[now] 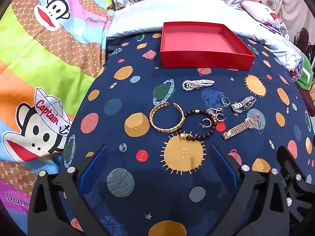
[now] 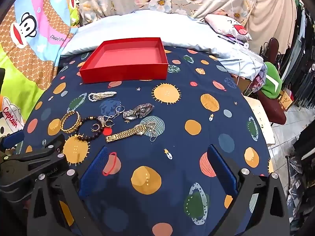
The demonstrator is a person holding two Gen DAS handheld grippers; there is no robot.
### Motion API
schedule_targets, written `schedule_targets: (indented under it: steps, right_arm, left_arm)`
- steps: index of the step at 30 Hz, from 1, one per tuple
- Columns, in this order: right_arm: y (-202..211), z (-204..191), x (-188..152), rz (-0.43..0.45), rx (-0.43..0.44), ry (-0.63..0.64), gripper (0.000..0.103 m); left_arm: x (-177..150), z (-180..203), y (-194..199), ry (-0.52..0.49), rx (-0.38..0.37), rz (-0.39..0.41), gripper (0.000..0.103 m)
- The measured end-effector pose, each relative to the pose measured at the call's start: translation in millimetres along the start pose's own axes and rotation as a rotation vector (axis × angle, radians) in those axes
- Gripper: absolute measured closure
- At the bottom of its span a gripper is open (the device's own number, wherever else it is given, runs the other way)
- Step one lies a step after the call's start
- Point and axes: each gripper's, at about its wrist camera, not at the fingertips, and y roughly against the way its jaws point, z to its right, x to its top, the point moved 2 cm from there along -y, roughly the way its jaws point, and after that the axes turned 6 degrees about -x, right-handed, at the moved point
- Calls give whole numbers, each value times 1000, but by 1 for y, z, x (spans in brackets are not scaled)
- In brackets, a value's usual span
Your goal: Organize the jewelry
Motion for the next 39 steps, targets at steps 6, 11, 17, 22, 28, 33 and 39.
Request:
schedule_targets:
  steps: [6, 11, 17, 22, 28, 33, 39]
  right_arm:
    - [-1, 0, 1, -3, 6, -7, 5]
    - [-5, -1, 2, -3, 5, -3, 5]
    - [-6, -2, 2, -2, 3, 0, 5]
    - [-4, -3, 3, -4, 0, 4, 5]
    - [-5, -3, 3, -4, 1, 4, 5]
    - [-4, -2, 3, -4, 0, 4, 5]
    - [-4, -2, 3, -5, -1, 4, 5]
  left_arm:
    - [1, -2, -1, 10, -13, -13, 6]
    - [0, 0, -1, 10, 2, -16, 6]
    - [-1, -2, -5, 16, 0, -17, 6]
    - [-1, -2, -3, 14, 2, -18, 6]
    - [-1, -6, -3, 20, 4, -19, 6]
    - [-1, -6, -3, 18, 4, -18, 6]
    - [0, -5, -3, 18, 6, -19, 6]
